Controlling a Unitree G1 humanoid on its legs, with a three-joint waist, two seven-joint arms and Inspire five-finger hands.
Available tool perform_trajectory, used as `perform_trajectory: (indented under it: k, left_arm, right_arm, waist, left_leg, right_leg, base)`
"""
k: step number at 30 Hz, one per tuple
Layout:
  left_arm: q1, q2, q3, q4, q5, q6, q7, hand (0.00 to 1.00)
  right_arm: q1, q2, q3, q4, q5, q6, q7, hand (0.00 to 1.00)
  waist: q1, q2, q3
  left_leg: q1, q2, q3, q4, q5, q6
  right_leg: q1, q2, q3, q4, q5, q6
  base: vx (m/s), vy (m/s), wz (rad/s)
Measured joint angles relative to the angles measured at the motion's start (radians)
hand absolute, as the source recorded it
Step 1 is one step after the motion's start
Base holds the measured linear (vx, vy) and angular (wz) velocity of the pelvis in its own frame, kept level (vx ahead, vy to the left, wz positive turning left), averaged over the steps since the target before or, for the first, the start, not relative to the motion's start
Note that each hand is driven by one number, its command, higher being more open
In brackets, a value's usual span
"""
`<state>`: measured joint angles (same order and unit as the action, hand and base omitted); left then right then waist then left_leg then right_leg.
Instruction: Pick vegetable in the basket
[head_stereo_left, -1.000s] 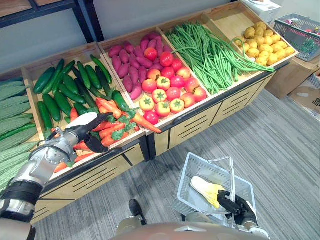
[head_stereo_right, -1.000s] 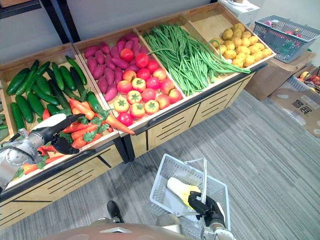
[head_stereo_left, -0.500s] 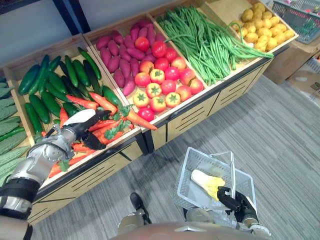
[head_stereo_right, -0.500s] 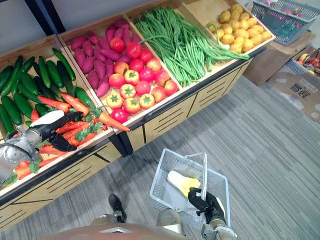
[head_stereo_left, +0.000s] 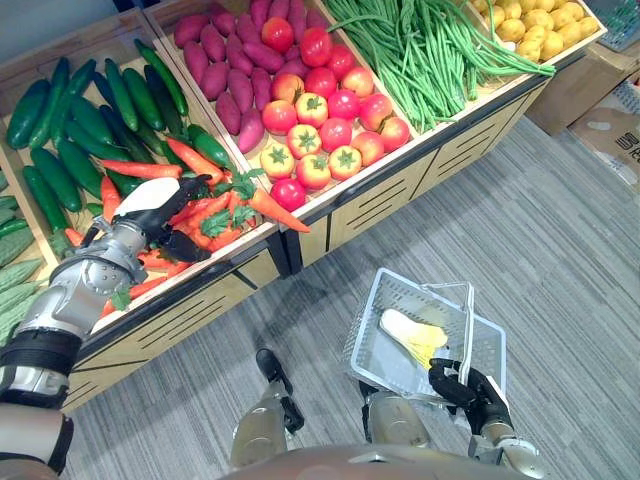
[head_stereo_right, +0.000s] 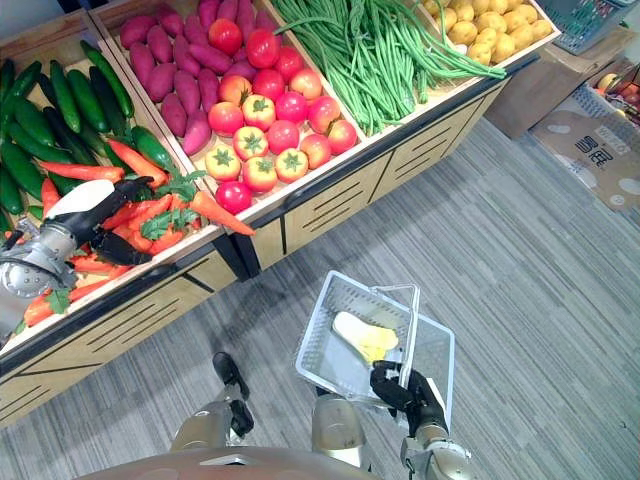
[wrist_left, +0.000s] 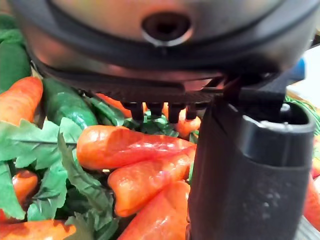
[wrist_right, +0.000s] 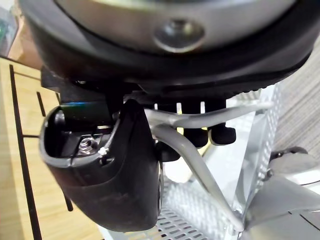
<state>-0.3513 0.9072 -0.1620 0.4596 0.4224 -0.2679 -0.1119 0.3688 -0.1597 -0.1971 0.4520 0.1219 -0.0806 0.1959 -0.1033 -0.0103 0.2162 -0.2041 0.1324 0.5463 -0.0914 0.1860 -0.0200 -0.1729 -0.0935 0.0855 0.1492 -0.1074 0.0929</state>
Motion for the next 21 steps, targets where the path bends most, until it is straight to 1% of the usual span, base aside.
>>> perform_trajectory:
  k: [1, 4, 8, 10, 11, 12, 21]
  left_arm:
    - [-0.005, 0.002, -0.002, -0.004, 0.016, -0.003, 0.001, 0.0]
    - [-0.007, 0.011, -0.007, -0.043, 0.017, -0.014, 0.005, 0.0]
    - [0.005, 0.032, -0.023, -0.1, 0.021, -0.041, -0.024, 0.0]
    - [0.018, 0.046, -0.031, -0.108, 0.024, -0.05, -0.034, 0.0]
    - [0.029, 0.047, -0.028, -0.109, 0.036, -0.056, -0.027, 0.0]
    - [0.028, 0.044, -0.026, -0.109, 0.049, -0.054, -0.02, 0.0]
    - [0.021, 0.044, -0.007, -0.118, 0.055, -0.054, -0.02, 0.0]
  right_arm:
    - [0.0, -0.001, 0.004, -0.003, 0.0, -0.001, -0.001, 0.0]
    - [0.001, -0.004, 0.014, -0.024, 0.0, -0.001, -0.003, 0.0]
    - [0.0, -0.032, 0.047, -0.035, 0.001, -0.002, -0.001, 0.0]
    - [-0.005, -0.04, 0.053, -0.037, 0.001, -0.004, 0.001, 0.0]
    - [-0.008, -0.04, 0.055, -0.037, 0.001, -0.005, 0.001, 0.0]
    - [-0.014, -0.041, 0.061, -0.037, 0.001, -0.006, 0.001, 0.0]
    - [-0.018, -0.041, 0.083, -0.034, 0.001, -0.012, 0.003, 0.0]
  waist:
    - [0.003, -0.001, 0.005]
    - [0.021, -0.001, 0.022]
    - [0.047, 0.0, 0.028]
    - [0.048, -0.003, 0.029]
    - [0.048, -0.009, 0.033]
    - [0.048, -0.007, 0.032]
    - [0.048, -0.029, 0.049]
  left_leg:
    - [0.0, 0.0, 0.003, 0.0, 0.0, 0.0]
    - [-0.008, 0.002, 0.008, 0.0, -0.001, 0.002]
    - [-0.029, 0.003, 0.029, 0.0, -0.003, 0.005]
    - [-0.028, 0.001, 0.033, 0.0, -0.003, 0.005]
    - [-0.028, 0.0, 0.035, 0.0, -0.005, 0.007]
    - [-0.027, 0.001, 0.039, 0.0, -0.005, 0.008]
    - [-0.027, 0.001, 0.05, 0.0, -0.005, 0.007]
  right_leg:
    - [-0.003, 0.0, 0.002, 0.005, 0.0, 0.0]
    - [-0.013, 0.0, 0.002, 0.006, 0.001, 0.001]
    - [-0.032, -0.002, 0.002, 0.004, 0.01, 0.003]
    - [-0.032, -0.006, 0.002, 0.003, 0.011, 0.005]
    - [-0.032, -0.006, 0.003, 0.003, 0.012, 0.006]
    - [-0.032, -0.006, 0.004, 0.002, 0.013, 0.007]
    - [-0.028, -0.008, 0.006, -0.011, 0.021, 0.009]
  base:
    - [0.02, 0.012, -0.04]
    - [0.0, 0.003, 0.01]
    - [0.01, 0.011, 0.01]
    - [0.0, 0.0, 0.0]
    - [0.0, 0.0, 0.0]
    - [0.01, 0.015, -0.04]
    - [0.0, 0.001, 0.0]
